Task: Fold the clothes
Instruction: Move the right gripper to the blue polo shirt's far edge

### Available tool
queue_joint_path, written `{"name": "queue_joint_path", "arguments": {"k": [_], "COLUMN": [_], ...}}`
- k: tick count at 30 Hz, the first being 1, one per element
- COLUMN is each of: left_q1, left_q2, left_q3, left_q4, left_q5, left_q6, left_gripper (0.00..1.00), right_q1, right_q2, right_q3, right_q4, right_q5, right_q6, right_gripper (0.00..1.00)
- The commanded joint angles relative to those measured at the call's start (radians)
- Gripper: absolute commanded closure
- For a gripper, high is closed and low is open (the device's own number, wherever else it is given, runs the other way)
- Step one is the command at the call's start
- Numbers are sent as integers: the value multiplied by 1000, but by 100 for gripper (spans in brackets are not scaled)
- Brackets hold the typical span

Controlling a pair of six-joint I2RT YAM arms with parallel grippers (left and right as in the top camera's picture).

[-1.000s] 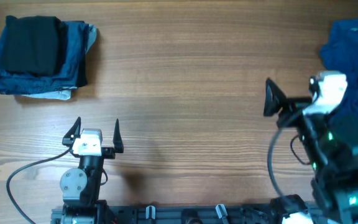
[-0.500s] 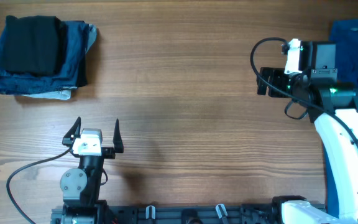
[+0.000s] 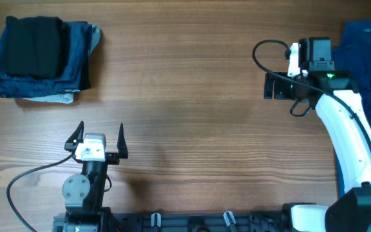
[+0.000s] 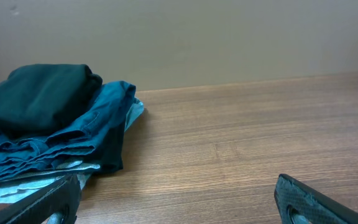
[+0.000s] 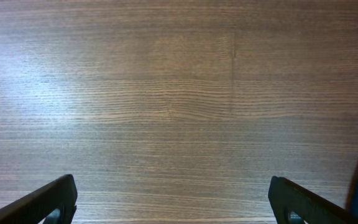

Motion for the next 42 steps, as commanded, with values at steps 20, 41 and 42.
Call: {"name": "queue_joint_path", "arguments": {"k": [20,41,42], "left_q1": [-5,-5,-5], "left_q2": [-3,-3,-3], "left_q3": [-4,-4,-4], "left_q4": [-4,-4,-4], "left_q5": [13,13,13], "left_q6": [19,19,19], "left_gripper": [0,0,0], "right_q1": [-343,-436,-439], "right_q2": [26,606,606], "right_q3": [23,23,23], "right_q4": [341,915,921], "right_q5": [6,103,103], "right_q6": [16,-81,-81], "right_gripper": [23,96,96]}}
